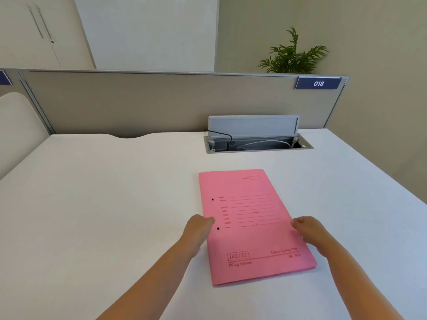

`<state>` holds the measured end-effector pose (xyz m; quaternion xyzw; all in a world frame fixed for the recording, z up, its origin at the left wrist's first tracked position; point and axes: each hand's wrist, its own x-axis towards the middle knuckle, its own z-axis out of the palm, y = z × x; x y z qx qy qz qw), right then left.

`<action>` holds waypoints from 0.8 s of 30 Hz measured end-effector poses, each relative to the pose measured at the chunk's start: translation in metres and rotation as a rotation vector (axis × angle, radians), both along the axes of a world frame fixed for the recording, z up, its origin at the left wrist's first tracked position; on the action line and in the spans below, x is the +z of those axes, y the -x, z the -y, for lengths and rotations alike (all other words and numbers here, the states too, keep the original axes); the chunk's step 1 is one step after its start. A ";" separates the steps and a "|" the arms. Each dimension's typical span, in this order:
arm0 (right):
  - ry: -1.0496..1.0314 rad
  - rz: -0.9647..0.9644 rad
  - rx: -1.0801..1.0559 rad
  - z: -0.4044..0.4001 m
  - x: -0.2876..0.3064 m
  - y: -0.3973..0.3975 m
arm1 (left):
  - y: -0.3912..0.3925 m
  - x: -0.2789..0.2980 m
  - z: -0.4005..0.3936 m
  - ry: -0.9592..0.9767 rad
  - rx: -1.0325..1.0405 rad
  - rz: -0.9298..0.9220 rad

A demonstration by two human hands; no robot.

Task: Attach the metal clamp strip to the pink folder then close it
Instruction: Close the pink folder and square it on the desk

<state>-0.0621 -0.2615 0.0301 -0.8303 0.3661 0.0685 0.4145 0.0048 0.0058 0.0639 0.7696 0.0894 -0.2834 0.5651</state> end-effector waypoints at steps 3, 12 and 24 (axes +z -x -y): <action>0.224 -0.111 0.097 -0.007 -0.009 -0.006 | -0.004 -0.010 0.004 0.014 0.046 -0.020; 0.332 -0.173 0.164 -0.015 -0.012 -0.012 | -0.002 -0.026 -0.002 0.180 0.081 -0.067; -0.074 -0.024 0.113 -0.034 0.004 -0.032 | -0.040 -0.012 -0.020 0.248 0.211 0.081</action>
